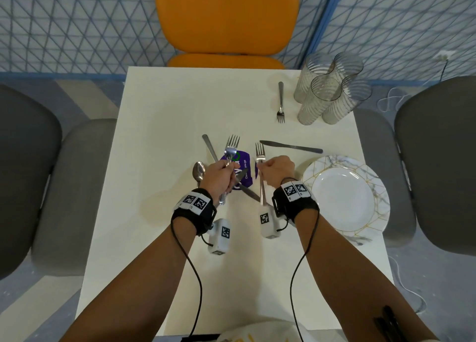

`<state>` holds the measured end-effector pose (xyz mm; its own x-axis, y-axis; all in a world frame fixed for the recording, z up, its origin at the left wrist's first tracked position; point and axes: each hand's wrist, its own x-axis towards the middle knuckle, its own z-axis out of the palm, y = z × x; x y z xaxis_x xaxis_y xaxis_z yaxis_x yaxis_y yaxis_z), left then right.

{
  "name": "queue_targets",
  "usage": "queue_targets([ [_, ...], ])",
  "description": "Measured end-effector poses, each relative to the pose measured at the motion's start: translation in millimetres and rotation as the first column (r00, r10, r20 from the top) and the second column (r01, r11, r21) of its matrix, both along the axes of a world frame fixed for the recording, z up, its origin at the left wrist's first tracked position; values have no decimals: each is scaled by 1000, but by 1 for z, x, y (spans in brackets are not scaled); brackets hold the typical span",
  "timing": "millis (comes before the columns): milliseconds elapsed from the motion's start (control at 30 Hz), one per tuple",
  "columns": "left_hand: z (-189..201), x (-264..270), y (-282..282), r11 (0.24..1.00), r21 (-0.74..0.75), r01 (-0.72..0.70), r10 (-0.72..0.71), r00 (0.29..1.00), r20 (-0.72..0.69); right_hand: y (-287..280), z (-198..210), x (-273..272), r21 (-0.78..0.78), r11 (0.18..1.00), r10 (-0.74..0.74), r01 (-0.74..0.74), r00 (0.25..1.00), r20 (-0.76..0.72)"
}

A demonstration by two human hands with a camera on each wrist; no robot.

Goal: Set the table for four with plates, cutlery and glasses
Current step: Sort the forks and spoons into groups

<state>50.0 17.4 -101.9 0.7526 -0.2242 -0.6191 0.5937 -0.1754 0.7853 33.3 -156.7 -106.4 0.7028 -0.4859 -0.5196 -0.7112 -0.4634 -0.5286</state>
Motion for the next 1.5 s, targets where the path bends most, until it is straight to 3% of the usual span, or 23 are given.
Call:
queue_targets([
  [133,9,-2,-11,1000,-9,-8,9,1000,28,4,19,7,254,964,-143,78,959,245],
  [300,16,-2,-20,996,-88,-20,23,999,31,19,31,13,438,895,-242,88,920,308],
  [467,17,-3,-22,972,-220,-79,73,997,-36,26,31,13,326,941,-202,90,922,329],
  [667,20,-3,-29,987,-148,-67,67,998,-6,27,29,15,286,957,-149,49,930,337],
  [833,26,14,-33,978,-163,-133,120,989,-89,-3,25,38,239,969,-144,65,932,331],
  [1033,25,41,-43,984,-112,-136,132,990,-46,-60,20,90,-56,996,-43,63,954,297],
  [1200,19,57,-56,989,-65,-130,130,991,-13,-84,-8,134,-277,958,127,-70,973,191],
  [1333,14,61,-63,987,-82,-141,140,990,-14,-89,-25,156,-453,883,173,-121,982,74],
  [1500,5,67,-63,990,-51,-135,136,991,18,-91,-35,165,-505,849,171,-157,985,-19],
])
